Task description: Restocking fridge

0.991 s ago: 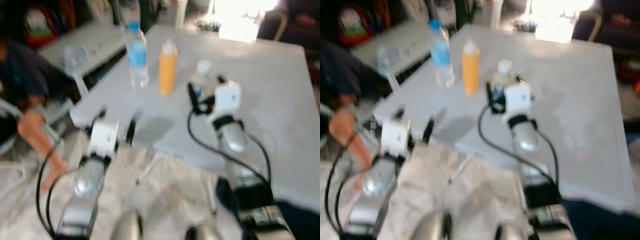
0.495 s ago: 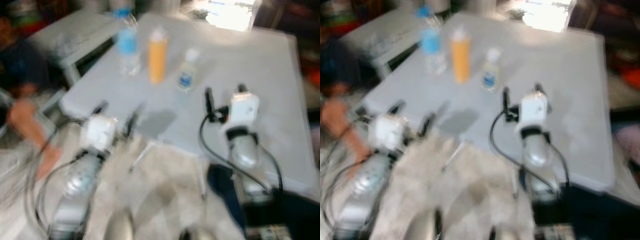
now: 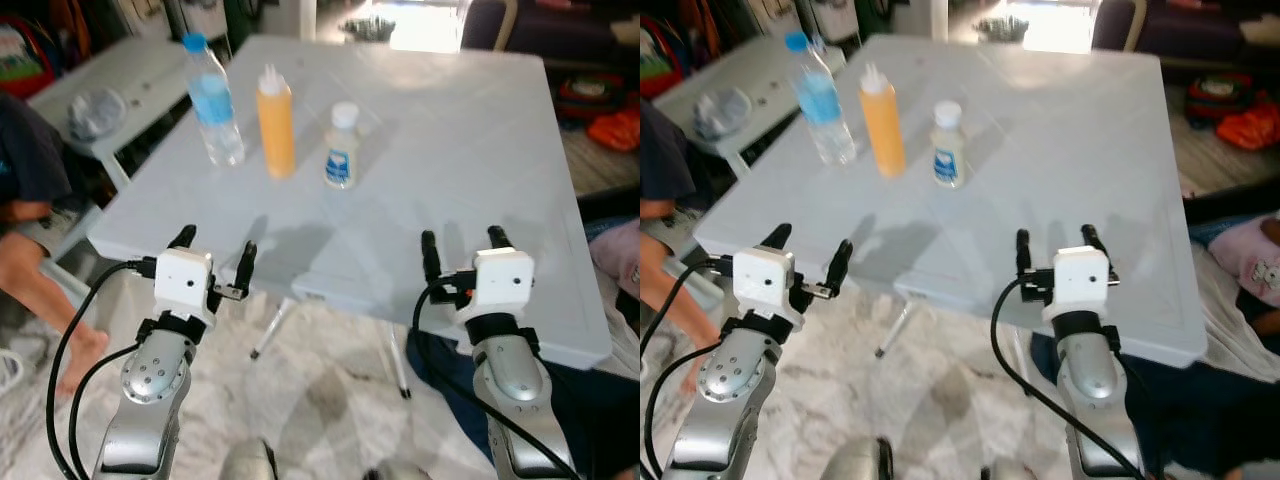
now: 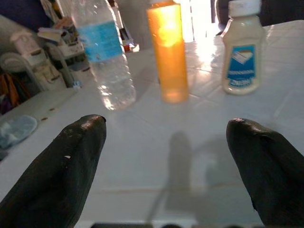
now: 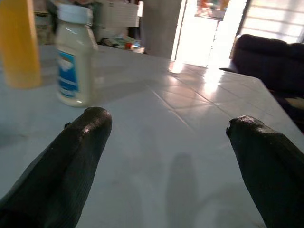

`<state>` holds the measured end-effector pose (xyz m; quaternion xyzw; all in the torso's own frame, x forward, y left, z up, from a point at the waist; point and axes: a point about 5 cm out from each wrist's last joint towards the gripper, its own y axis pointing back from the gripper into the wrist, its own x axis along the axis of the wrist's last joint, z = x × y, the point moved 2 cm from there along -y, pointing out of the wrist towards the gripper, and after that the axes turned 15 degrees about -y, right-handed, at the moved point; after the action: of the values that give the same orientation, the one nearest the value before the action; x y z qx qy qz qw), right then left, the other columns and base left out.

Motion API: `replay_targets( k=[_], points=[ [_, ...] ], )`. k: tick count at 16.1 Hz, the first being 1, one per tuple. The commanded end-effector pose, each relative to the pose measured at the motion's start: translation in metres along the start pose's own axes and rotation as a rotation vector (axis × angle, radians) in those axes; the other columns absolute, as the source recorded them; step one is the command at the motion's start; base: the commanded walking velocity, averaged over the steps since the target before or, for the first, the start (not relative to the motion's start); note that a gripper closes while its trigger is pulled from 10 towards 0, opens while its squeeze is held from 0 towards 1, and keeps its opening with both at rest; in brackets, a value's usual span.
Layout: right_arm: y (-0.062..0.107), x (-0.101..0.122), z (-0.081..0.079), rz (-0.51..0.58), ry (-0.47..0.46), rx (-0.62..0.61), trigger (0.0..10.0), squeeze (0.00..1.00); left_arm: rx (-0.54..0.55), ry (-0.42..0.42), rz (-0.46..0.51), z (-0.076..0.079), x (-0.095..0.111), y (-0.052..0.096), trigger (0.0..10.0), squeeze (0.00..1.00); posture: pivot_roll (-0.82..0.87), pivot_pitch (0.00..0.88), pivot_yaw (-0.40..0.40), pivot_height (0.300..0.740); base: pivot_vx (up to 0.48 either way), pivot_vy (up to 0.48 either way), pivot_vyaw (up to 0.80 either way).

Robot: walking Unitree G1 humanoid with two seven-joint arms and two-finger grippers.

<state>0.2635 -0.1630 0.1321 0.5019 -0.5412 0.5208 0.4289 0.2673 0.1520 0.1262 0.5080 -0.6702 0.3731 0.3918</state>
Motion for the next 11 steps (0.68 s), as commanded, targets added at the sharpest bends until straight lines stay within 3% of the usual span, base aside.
replay_targets(
  k=[1, 5, 11],
  points=[
    [-0.003, 0.008, -0.004, 0.008, -0.002, 0.043, 10.0, 0.00, -0.007, -0.006, 0.005, -0.002, -0.001, -0.003, 10.0, 0.00, -0.02, 0.000, 0.082, 0.740, 0.262, 0.000, 0.00],
    [0.001, 0.005, 0.001, -0.033, -0.007, 0.080, 10.0, 0.00, -0.011, -0.009, 0.000, -0.001, -0.009, -0.007, 10.0, 0.00, -0.02, 0.000, 0.072, 0.740, 0.280, 0.000, 0.00],
    [-0.013, -0.007, -0.005, -0.028, -0.020, 0.029, 10.0, 0.00, 0.039, -0.028, -0.004, -0.005, -0.015, -0.010, 10.0, 0.00, -0.02, 0.000, 0.030, 0.740, 0.377, 0.000, 0.00]
  ],
)
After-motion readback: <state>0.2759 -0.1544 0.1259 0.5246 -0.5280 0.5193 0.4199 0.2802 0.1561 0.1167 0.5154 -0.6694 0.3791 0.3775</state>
